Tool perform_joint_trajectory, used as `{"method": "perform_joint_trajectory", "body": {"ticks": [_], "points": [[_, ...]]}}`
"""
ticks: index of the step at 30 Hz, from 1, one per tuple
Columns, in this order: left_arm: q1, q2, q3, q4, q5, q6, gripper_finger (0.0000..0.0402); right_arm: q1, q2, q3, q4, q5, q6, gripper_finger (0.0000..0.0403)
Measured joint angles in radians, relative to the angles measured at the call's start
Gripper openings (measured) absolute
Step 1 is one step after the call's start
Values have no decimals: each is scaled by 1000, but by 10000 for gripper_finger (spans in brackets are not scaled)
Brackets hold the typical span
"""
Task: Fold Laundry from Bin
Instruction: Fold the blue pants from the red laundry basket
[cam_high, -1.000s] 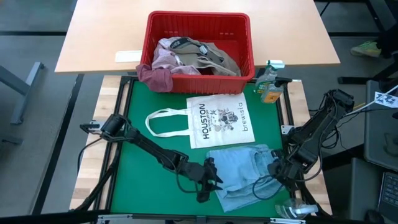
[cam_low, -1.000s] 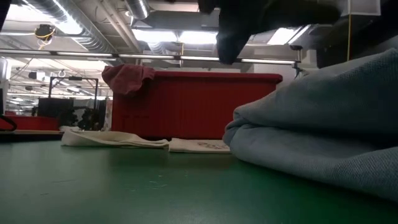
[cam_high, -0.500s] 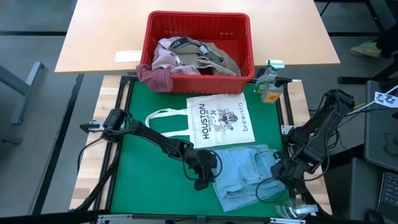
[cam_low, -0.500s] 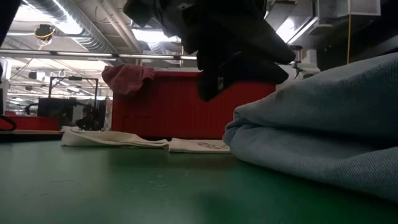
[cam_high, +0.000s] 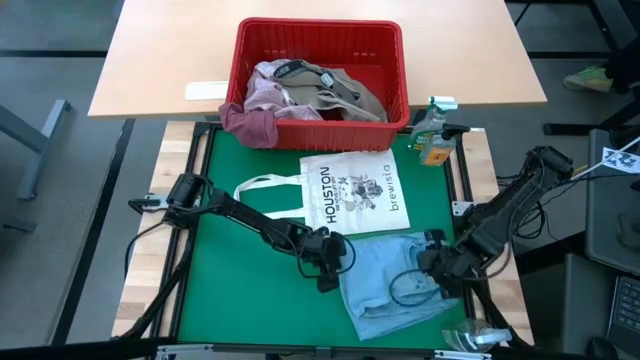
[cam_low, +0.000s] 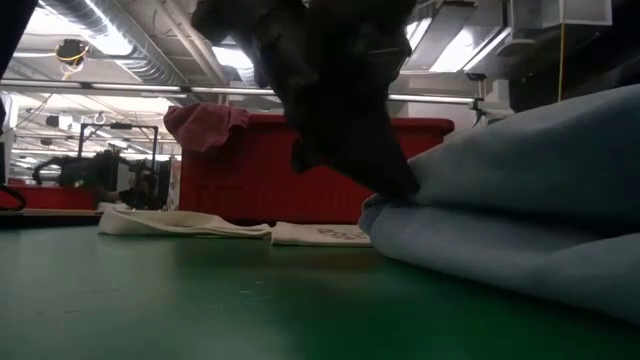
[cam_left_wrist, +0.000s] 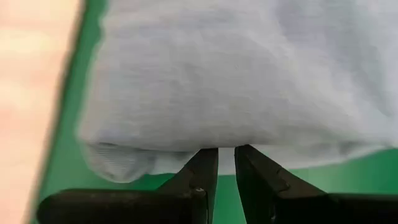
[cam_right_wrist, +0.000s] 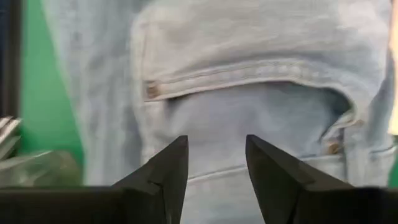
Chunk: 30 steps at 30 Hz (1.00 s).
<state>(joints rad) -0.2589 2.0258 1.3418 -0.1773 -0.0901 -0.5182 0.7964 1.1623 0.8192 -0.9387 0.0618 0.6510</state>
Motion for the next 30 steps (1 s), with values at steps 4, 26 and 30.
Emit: {"method": "perform_joint_trajectory", "body": {"ticks": [4, 26, 30], "points": [[3, 14, 0, -5, -112, 0, 50, -74, -2, -13, 30, 22, -101, 159], [247, 72, 0, -113, -300, 110, 50, -351, -2, 84, -25, 52, -396, 159], [279, 24, -2, -158, -245, 137, 50, -351, -5, 85, -63, 8, -390, 159]]}}
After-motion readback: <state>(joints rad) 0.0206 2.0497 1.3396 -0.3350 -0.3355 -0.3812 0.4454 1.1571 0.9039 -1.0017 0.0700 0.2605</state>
